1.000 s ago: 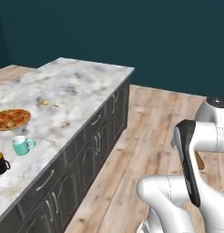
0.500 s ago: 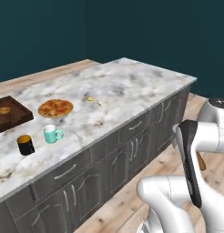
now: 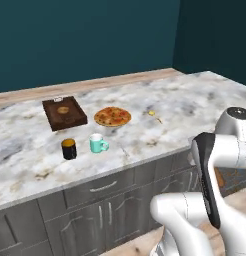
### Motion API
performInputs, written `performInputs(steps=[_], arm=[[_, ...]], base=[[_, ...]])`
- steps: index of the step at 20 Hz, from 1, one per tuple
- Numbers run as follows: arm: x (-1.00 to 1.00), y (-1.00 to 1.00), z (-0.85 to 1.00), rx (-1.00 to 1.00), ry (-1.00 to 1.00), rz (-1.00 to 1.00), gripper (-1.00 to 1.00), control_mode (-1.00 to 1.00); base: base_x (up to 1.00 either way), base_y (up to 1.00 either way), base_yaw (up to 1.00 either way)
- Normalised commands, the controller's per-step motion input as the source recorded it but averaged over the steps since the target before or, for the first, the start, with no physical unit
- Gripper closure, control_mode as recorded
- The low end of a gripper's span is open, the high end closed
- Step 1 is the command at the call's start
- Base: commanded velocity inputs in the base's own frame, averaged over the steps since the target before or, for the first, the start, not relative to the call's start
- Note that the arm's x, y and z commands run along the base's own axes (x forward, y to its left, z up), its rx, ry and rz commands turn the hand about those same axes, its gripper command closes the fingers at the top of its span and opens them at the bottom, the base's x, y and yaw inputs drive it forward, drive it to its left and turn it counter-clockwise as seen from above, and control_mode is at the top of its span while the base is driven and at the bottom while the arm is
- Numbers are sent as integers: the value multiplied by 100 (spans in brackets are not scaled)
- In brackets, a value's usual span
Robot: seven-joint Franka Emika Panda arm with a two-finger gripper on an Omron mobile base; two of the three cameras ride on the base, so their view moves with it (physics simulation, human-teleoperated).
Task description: Take the pizza cutter from the drawer on the left and place it on the dining counter for cutting.
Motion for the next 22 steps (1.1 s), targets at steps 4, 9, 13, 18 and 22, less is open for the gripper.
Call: performInputs(steps=[4,9,13,18,22], arm=[[0,0,0,0,0,0,100,100],[0,0,0,0,0,0,100,100],[0,0,0,0,0,0,100,100],[0,0,0,0,0,0,100,100],[0,0,0,0,0,0,100,100]], base=[[58,-41,43],[48,-31,31],[48,-19,29],[66,-1,7],[76,-1,2]])
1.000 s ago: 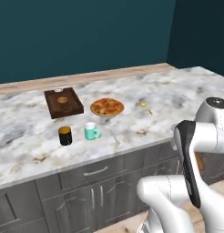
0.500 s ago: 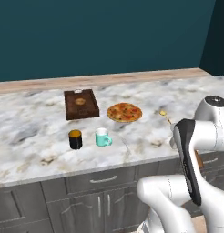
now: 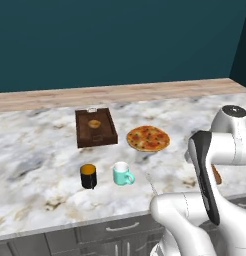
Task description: Take the pizza cutter from the drawer on the left and place it on the dining counter for cutting.
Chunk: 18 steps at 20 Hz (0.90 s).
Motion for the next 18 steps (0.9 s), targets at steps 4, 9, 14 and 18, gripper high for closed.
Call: performInputs(steps=[4,9,14,18], arm=[[0,0,0,0,0,0,100,100],[57,-3,0,2,0,0,100,-100],[100,-22,-2,7,0,0,100,-100],[100,-29,-21,4,0,1,100,-100]], base=[[55,-4,2],[26,-3,0],[0,0,0],[0,0,0]])
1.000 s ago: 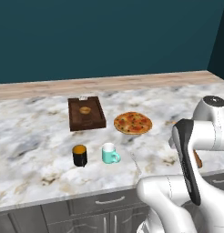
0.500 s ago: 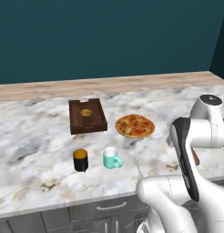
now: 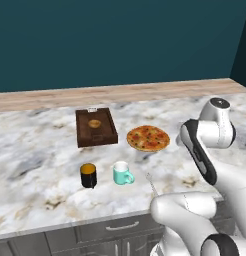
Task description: Take the pizza cutter from the drawer on the left and place it on the dining counter for cutting.
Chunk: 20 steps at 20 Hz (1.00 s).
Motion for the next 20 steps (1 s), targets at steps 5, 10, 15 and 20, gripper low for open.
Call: performInputs(steps=[5,10,15,20], arm=[[96,-10,-34,0,0,0,100,-100],[60,1,-28,-1,1,-14,100,-100],[29,0,-35,0,2,-27,100,-100],[23,-13,-36,8,4,-18,100,-100]], base=[[0,0,0],[0,0,0],[0,0,0],[0,0,0]])
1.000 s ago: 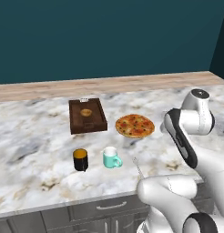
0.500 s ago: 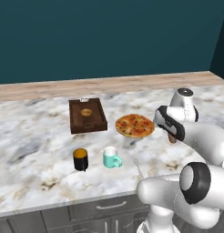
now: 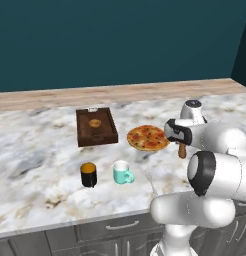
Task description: Take the pizza cutter from the drawer on the left and place it on the dining counter for cutting.
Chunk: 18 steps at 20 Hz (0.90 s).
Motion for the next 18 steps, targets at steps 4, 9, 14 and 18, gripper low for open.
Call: performInputs(steps=[4,9,14,18], arm=[[23,-6,-29,3,3,-11,100,-100],[28,-4,-28,1,1,-6,100,-100],[30,-4,-21,0,2,-1,100,-100],[18,-1,-26,1,3,0,100,-100]], base=[[0,0,0],[0,0,0],[0,0,0],[0,0,0]])
